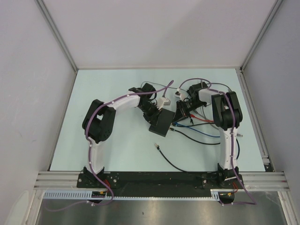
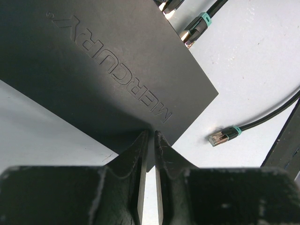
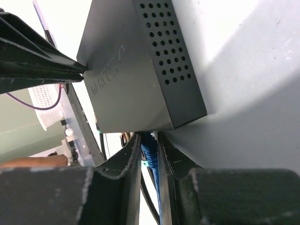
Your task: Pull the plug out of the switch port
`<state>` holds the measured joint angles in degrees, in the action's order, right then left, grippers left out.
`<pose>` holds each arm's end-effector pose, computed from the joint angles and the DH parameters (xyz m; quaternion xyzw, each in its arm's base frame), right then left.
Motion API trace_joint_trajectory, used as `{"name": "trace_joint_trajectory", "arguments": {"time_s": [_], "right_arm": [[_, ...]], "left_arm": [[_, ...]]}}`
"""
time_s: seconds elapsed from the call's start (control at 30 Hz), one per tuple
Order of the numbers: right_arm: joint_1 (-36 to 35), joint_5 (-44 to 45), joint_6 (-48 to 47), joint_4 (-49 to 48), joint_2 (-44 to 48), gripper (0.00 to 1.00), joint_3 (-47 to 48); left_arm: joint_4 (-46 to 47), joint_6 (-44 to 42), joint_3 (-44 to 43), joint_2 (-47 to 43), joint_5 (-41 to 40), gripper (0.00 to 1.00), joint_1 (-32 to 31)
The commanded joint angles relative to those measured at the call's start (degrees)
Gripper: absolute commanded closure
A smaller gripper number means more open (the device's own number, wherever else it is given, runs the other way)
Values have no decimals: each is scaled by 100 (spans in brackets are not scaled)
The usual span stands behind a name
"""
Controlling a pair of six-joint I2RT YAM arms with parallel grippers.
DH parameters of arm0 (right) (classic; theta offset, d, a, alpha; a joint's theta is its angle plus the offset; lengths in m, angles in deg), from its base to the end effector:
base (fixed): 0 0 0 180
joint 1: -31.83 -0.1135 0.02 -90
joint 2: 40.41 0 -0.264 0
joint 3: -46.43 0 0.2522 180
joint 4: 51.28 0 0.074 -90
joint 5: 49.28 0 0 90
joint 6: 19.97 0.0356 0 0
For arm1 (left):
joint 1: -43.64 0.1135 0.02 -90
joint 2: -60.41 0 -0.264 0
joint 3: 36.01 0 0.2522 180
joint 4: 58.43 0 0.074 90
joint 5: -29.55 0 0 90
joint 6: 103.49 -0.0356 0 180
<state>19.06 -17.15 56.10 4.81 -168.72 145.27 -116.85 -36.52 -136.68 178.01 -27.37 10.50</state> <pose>0.3936 0.1201 0.1039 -0.2202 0.8466 0.4831 0.0388 0.3326 -0.2403 0.1736 0.4796 0.8218 -0.2920 0.0969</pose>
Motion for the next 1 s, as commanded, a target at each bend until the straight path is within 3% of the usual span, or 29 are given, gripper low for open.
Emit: {"name": "trace_joint_trajectory", "arguments": {"time_s": [0.0,0.37,0.67,0.97], "right_arm": [[-32,1005,-188,108,-431,87,412],[109,1005,-514,426,-396,92,114],[293,979,-224,285,-502,94,439],[372,997,-672,628,-449,94,255]], "left_arm": [[-34,-273,219,61,-566,83,-34],[2,-290,315,8,-583,83,-60],[-43,-220,394,53,-460,82,-113],[-33,-211,403,79,-469,82,-113]]}}
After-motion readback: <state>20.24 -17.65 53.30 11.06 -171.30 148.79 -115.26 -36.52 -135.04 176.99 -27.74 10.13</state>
